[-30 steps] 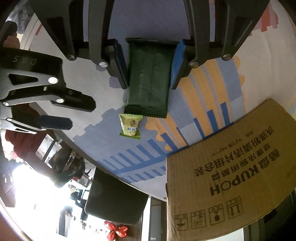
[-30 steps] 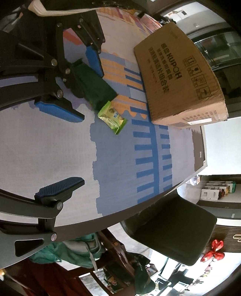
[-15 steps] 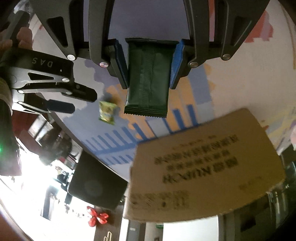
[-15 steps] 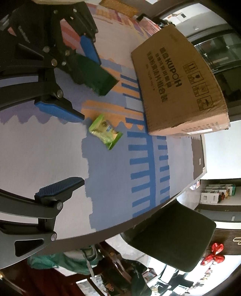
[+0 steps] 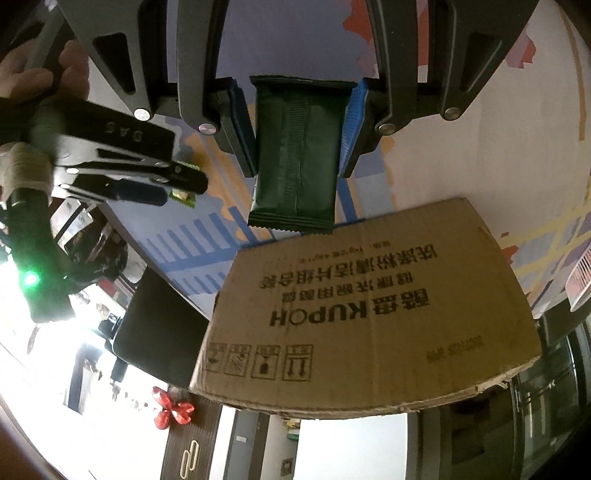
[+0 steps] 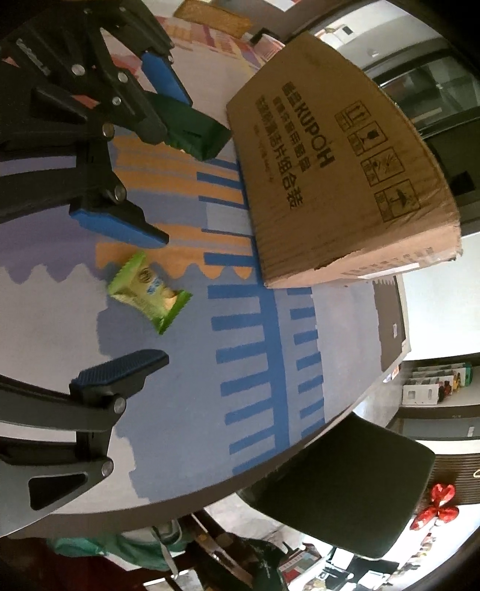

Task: Organize snacks
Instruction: 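Grasp the dark green pack with the left tool while the right tool grasps the yellow-green pack, then carry both green packs over the box with both tools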

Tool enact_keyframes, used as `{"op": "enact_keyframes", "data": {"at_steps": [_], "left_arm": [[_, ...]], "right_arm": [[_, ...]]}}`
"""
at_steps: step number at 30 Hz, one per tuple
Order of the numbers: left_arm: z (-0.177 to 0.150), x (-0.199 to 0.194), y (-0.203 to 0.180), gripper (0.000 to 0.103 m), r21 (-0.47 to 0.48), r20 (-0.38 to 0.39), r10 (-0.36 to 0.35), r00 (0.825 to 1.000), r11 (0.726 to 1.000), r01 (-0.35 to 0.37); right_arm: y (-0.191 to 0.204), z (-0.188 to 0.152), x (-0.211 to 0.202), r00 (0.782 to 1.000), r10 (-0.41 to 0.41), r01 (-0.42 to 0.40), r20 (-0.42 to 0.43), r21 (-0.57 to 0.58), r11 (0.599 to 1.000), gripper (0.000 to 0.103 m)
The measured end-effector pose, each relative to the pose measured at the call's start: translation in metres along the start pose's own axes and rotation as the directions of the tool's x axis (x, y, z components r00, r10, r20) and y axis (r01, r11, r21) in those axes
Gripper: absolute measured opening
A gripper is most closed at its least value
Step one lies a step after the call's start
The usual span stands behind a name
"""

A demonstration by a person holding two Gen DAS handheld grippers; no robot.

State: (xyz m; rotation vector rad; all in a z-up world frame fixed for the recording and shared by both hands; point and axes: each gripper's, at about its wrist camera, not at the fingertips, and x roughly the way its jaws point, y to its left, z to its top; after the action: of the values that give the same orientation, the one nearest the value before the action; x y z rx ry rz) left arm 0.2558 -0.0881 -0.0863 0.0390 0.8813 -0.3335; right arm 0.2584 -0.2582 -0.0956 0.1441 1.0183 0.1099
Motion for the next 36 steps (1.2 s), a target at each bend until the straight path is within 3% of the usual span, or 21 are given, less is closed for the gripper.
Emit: {"op": "enact_keyframes", "data": {"at_steps": [11, 21, 36], "left_arm": [[0.001, 0.003, 0.011, 0.043, -0.043, -0.006, -0.005, 1.0, 0.999, 0.004], [0.002, -0.009, 0.015, 0.043, -0.065, 0.011, -0.011, 1.0, 0.998, 0.012], [0.01, -0.064, 0.013, 0.043, -0.077, 0.124, 0.008, 0.992, 0.997, 0.002]], "right_arm": [[0.015, 0.005, 0.013, 0.997, -0.08, 0.079, -0.008, -0.082, 0.994, 0.031], [0.027, -0.004, -0.006, 0.998, -0.051, 0.053, 0.02, -0.094, 0.994, 0.03], [0.045, 0.002, -0.072, 0.99, 0.017, 0.002, 0.143, -0.132, 0.991, 0.03]]}}
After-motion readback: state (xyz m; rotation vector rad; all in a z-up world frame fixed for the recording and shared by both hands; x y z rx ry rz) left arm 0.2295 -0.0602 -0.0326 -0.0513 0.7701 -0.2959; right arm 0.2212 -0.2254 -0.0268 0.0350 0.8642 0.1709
